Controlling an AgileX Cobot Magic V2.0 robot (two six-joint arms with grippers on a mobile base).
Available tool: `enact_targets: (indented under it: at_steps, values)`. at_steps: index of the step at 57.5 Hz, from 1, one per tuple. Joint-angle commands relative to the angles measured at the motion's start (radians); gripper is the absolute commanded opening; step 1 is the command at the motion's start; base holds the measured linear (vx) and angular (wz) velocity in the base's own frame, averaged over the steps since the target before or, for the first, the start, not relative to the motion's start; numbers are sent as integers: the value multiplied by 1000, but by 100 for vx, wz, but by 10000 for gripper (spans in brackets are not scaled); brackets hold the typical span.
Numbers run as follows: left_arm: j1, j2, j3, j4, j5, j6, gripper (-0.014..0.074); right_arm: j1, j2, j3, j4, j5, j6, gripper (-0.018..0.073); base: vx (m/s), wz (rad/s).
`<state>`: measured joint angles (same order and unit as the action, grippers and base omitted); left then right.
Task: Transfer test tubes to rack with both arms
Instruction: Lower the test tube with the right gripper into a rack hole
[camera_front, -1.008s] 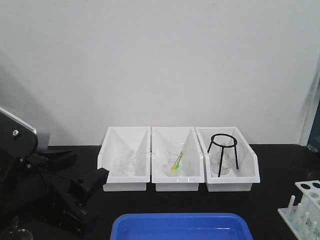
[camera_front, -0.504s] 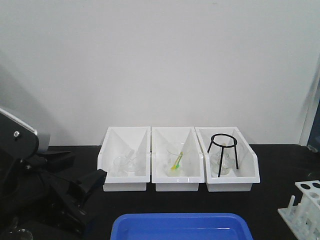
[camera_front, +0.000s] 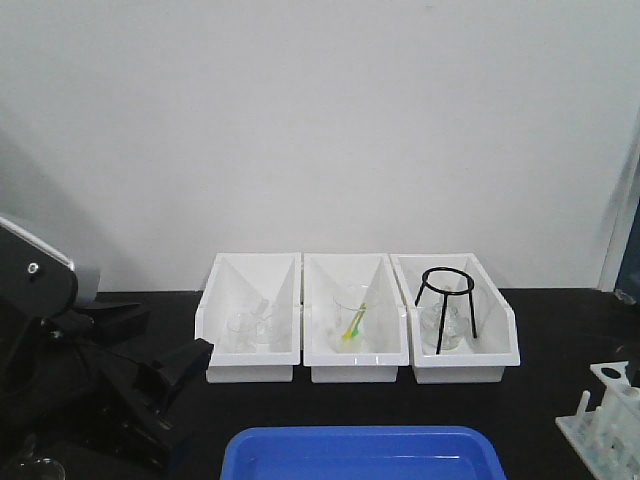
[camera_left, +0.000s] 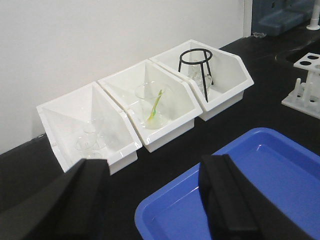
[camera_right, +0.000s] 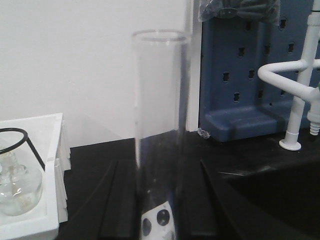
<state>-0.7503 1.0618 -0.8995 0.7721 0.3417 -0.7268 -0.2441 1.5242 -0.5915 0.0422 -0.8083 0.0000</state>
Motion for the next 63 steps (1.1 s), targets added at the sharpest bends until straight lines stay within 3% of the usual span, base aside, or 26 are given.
enact_targets:
  at_steps: [1, 28, 46, 63]
  values:
    - [-5, -22, -32, 21, -47, 1, 500, -7, -2, -30, 2, -141, 0, -6, 0, 0]
    - [-5, -22, -32, 21, -47, 1, 500, -7, 98, -30, 48, -257, -43, -6, 0, 0]
    - [-5, -22, -32, 21, -47, 1, 500, -7, 181, -33, 66, -257, -43, -6, 0, 0]
    - [-5, -22, -32, 21, -47, 1, 500, -7, 298, -33, 63, -321, 9, -6, 0, 0]
